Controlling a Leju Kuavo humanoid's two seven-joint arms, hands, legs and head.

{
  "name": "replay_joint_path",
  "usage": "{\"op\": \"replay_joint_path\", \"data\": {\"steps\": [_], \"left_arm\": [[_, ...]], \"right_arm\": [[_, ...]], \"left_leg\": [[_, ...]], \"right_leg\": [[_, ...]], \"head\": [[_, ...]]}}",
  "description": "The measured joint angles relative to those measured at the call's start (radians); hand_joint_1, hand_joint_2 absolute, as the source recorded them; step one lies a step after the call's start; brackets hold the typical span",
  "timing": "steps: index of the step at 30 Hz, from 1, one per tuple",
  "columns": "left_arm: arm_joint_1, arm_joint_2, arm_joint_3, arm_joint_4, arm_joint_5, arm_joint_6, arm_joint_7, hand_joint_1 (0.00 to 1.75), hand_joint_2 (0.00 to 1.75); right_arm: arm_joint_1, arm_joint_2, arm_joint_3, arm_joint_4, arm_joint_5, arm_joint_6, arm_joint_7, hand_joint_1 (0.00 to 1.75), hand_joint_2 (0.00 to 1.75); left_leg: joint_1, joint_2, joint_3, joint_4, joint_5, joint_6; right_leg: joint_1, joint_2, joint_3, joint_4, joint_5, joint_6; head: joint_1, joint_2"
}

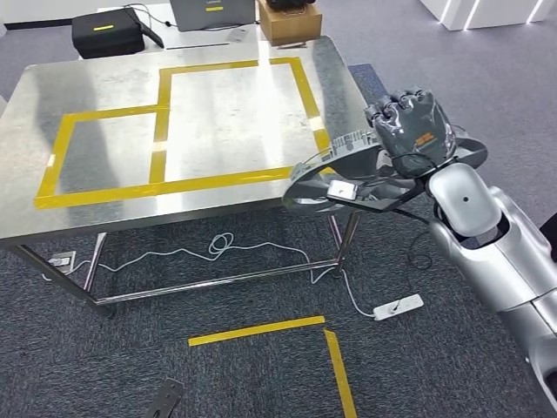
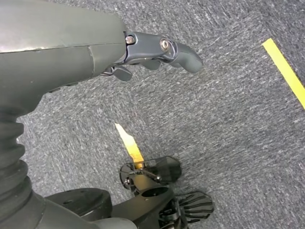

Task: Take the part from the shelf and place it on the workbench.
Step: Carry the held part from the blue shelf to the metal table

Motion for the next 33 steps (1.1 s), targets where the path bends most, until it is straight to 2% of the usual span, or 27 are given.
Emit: {"op": "replay_joint_path", "data": {"steps": [9, 15, 23, 33], "left_arm": [[0.001, 0.019, -0.006, 0.0, -0.009, -0.01, 0.0, 0.0, 1.75], [0.0, 0.028, -0.014, 0.0, -0.018, -0.015, 0.003, 0.0, 1.75], [-0.01, 0.031, -0.03, 0.0, -0.034, -0.026, 0.01, 0.0, 1.75], [-0.023, 0.031, -0.054, 0.0, -0.055, -0.042, 0.026, 0.0, 1.75]], "right_arm": [[-0.081, 0.001, 0.0, 0.096, -0.047, -0.004, -0.023, 1.54, 1.75], [-0.09, 0.013, -0.001, 0.138, -0.044, -0.024, -0.023, 1.54, 1.75], [-0.09, 0.08, 0.004, 0.175, -0.017, -0.029, -0.024, 1.54, 1.75], [-0.09, 0.2, 0.047, 0.202, -0.005, -0.02, -0.029, 1.54, 1.75]], "left_leg": [[0.0, 0.0, -0.002, 0.003, 0.001, -0.001], [0.0, 0.0, -0.004, 0.003, 0.001, -0.001], [0.0, 0.0, -0.006, 0.004, 0.002, -0.002], [0.0, 0.001, -0.008, 0.004, 0.002, -0.004]], "right_leg": [[0.0, 0.0, -0.003, 0.002, 0.001, 0.001], [0.0, 0.0, -0.004, 0.002, 0.001, 0.001], [0.0, 0.0, -0.008, 0.003, 0.002, 0.002], [0.0, 0.001, -0.011, 0.005, 0.002, 0.002]], "head": [[0.0, 0.0], [0.0, 0.0], [0.0, 0.0], [0.0, 0.0]]}}
